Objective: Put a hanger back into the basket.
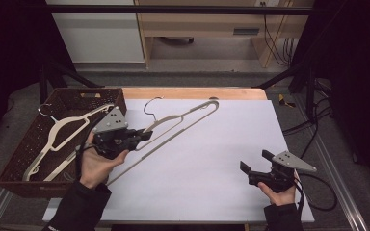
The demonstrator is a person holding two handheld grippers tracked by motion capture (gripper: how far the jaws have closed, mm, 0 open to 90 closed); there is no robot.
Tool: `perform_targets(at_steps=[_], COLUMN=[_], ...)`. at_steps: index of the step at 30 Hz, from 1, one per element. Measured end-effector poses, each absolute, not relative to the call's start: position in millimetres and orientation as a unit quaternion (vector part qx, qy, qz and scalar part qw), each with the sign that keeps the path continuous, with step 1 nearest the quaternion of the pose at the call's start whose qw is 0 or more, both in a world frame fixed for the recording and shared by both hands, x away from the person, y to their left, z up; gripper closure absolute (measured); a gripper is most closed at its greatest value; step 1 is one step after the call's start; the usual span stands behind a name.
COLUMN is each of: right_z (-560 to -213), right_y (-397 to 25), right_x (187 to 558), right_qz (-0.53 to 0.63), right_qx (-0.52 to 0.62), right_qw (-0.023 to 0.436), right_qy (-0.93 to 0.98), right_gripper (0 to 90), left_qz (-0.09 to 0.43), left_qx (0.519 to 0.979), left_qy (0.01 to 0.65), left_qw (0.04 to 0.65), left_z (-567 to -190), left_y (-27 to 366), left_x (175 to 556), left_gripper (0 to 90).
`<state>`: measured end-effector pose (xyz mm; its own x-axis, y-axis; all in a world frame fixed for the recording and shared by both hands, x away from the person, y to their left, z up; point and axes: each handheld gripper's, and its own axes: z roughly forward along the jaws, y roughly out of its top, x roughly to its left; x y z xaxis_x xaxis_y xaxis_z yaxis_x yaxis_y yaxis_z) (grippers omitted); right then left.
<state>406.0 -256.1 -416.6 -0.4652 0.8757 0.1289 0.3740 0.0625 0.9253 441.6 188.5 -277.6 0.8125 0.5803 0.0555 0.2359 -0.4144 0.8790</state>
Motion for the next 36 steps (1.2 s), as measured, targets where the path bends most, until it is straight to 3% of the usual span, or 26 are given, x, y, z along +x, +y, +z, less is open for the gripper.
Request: perform_targets(at_steps=[10, 23, 36], right_z=[-417, -418, -419], right_y=[-254, -254, -253], right_x=[406, 407, 407], right_qz=[0.507, 0.504, 0.5], right_qx=[0.454, 0.455, 0.455], right_qw=[0.248, 0.25, 0.251], right_qy=[0.689, 0.69, 0.693], right_gripper=[5.3, 4.7, 4.8], left_qz=[0.169, 0.206, 0.214], left_qx=[0.816, 0.802, 0.79], left_qy=[0.261, 0.298, 0.329], left_qw=[0.487, 0.475, 0.47], left_z=[-253, -237, -240], left_y=[232, 300, 351], left_x=[459, 470, 486], left_gripper=[86.0, 86.0, 86.0])
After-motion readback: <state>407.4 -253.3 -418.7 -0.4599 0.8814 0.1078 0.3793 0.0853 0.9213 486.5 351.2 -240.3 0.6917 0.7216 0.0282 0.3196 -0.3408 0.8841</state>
